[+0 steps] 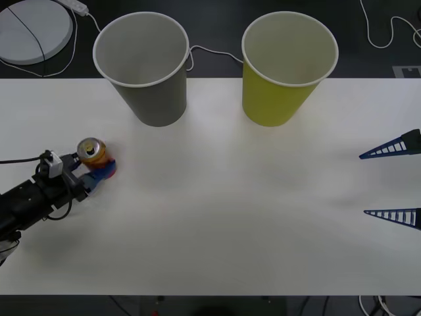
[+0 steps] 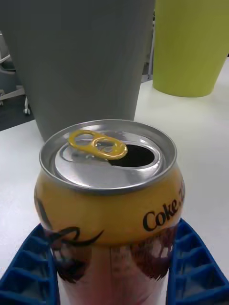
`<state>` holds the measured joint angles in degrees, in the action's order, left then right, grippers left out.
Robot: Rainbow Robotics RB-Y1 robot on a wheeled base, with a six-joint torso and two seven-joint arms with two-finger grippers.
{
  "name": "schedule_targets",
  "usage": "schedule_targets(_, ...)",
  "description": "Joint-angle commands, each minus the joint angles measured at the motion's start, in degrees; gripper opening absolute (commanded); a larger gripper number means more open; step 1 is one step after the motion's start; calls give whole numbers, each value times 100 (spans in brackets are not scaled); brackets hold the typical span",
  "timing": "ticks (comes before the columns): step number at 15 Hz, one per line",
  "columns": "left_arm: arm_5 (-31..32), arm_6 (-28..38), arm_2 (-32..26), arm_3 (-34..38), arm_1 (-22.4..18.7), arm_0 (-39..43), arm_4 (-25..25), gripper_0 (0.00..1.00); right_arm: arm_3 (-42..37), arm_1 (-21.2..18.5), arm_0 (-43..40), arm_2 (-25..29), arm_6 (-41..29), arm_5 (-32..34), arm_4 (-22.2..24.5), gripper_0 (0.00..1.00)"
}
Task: Put the can into the green bin and the plastic bottle into the gray bin
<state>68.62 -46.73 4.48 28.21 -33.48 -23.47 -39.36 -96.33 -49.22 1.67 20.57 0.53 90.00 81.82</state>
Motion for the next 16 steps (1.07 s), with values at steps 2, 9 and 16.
schedule_targets(2,11,33,0,141,-9,9,-81,0,0,0,0,0,0,0,0,100)
schedule_targets(9,-164,982,-70,1433,-422,431,-757,0,0,0,0,0,0,0,0,100)
schedule_targets(16,-973,3900,-1415,5775,-519,2294,-3570,0,0,0,0,0,0,0,0,100)
